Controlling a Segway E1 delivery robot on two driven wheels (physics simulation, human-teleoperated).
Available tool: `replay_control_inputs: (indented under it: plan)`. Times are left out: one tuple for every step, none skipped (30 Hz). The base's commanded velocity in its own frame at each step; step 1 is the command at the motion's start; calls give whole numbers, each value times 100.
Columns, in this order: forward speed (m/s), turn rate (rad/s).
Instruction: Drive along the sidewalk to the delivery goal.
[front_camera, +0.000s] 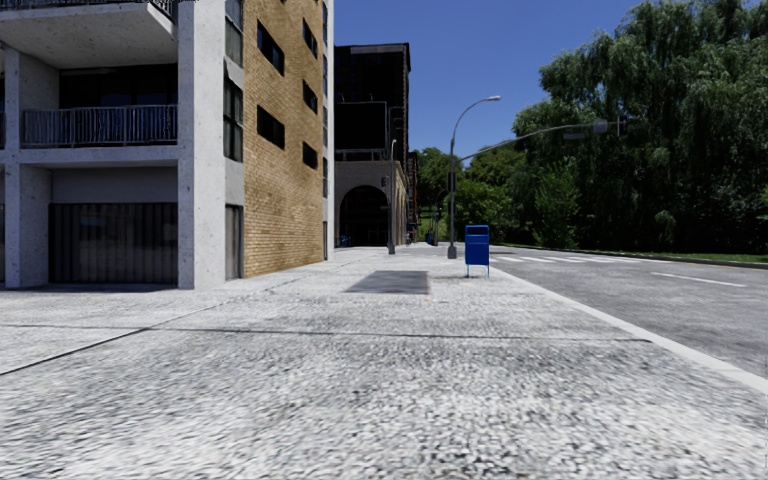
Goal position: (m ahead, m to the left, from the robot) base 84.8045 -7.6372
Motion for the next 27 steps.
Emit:
replay_control_inputs:
  plan:
    - [200,0]
    - [200,0]
    - [200,0]
    - [200,0]
    - [200,0]
    - [200,0]
    - [200,0]
    - [200,0]
    - [200,0]
    - [200,0]
    - [200,0]
    - [200,0]
    - [200,0]
    - [200,0]
    - [200,10]
    - [200,20]
    - [200,25]
    - [200,25]
    - [200,24]
    - [200,18]
    - [200,14]
    - [200,14]
    - [200,13]
    - [200,12]
    - [200,12]
    - [200,12]
    - [200,14]
